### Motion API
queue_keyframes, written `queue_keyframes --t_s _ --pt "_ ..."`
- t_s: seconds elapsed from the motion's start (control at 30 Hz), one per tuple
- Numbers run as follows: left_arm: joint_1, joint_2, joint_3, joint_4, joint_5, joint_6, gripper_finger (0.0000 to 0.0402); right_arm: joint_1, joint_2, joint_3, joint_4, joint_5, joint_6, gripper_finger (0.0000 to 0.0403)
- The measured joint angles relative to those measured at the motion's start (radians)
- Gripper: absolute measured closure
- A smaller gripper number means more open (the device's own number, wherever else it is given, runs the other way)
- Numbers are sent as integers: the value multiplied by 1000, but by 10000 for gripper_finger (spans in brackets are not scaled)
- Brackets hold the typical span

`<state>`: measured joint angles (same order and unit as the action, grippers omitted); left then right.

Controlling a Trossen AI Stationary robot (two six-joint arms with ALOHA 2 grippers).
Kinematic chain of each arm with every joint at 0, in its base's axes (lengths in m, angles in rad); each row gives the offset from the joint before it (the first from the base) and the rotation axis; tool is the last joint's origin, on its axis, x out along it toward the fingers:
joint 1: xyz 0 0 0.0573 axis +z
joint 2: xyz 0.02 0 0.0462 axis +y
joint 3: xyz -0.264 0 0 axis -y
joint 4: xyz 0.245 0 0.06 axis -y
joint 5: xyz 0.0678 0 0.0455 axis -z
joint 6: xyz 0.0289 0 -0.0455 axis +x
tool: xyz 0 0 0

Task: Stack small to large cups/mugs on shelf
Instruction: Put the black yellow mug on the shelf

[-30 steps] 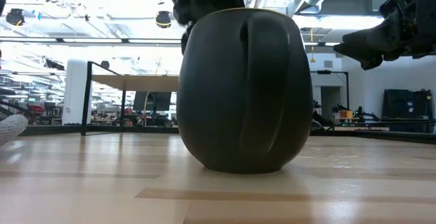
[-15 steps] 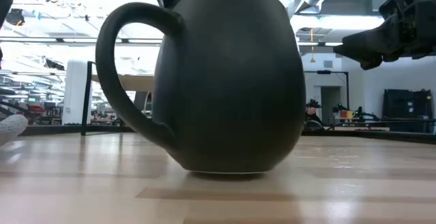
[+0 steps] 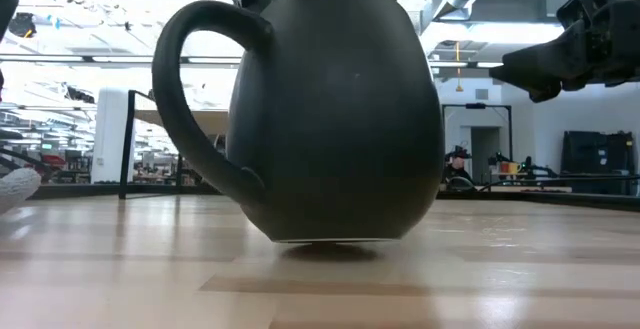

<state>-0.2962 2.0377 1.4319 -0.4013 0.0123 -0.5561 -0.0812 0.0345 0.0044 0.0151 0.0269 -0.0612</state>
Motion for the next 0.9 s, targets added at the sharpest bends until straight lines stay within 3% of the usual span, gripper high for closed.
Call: queue_keyframes --t_s 0.47,0.73,0.9 --pt "-3 -3 11 -8 -57 -95 345 0 0 0 0 0 0 158" --pt "-15 -3 112 -77 -89 -1 388 0 0 0 0 0 0 158" --pt "-18 -5 160 -145 -112 15 390 0 0 0 0 -1 0 158"
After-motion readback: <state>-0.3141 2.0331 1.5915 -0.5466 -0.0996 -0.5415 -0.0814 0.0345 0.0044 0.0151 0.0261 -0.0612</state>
